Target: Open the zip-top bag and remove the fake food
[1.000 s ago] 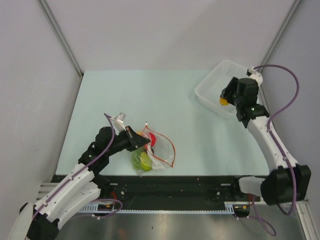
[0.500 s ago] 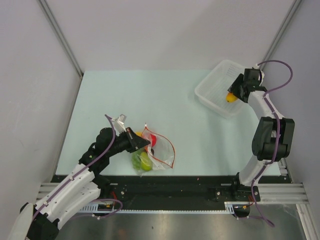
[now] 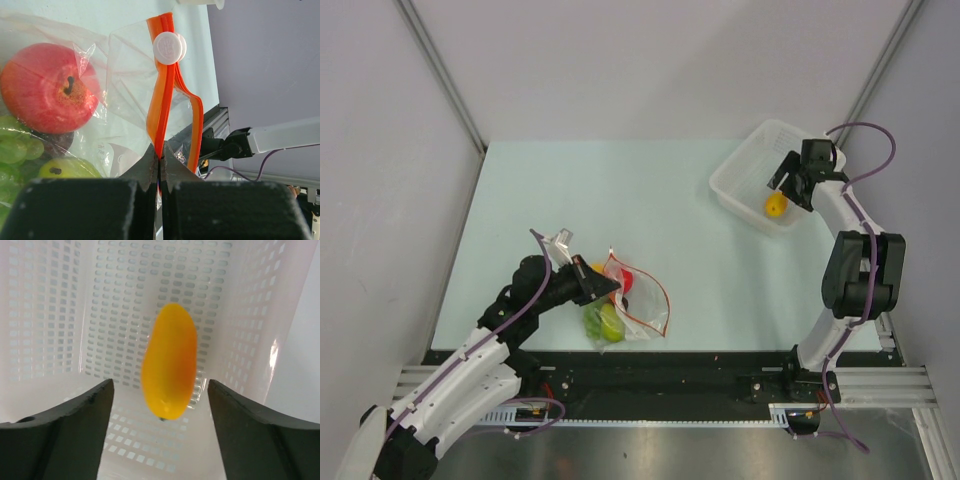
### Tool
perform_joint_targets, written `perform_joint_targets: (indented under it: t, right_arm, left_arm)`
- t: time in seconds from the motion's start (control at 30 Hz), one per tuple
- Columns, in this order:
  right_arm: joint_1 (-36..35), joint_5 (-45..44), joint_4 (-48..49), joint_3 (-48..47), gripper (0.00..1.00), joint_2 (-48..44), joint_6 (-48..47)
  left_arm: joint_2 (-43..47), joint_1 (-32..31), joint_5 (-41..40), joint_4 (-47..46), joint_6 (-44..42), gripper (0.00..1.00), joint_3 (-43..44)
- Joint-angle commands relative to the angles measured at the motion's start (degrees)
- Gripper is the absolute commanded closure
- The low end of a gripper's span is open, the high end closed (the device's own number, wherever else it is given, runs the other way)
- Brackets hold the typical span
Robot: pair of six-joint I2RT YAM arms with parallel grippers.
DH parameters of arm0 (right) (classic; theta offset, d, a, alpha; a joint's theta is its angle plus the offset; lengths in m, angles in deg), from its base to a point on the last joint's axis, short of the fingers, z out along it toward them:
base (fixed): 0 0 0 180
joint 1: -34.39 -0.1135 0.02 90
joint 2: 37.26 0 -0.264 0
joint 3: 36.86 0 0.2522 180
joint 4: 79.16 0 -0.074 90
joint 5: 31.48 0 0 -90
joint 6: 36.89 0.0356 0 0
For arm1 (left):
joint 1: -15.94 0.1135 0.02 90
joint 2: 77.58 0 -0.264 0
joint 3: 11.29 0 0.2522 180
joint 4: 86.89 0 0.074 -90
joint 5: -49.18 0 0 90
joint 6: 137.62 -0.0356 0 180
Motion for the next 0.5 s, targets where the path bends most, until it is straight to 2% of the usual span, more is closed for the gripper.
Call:
perform_joint_targets:
  t: [0.0, 0.23, 0.47]
  right_arm:
    - [-1.05, -2.44, -1.89, -2.10, 0.15, -2.37, -0.80]
    - [-3.68, -1.73, -3.47, 0.17, 0.17, -8.68, -0.53]
    - [-16.41, 1.51, -1.80, 8.26, 0.23, -19.75, -1.67]
  left_arm:
    - [0.71, 0.13, 0.20, 0.64, -0.78, 1.00, 2.88]
    - [1.42, 0.13, -0.24, 1.70, -1.05, 1.00, 4.20]
    - [0.89, 0.13, 0.29, 1.00, -0.87, 1.00, 4.82]
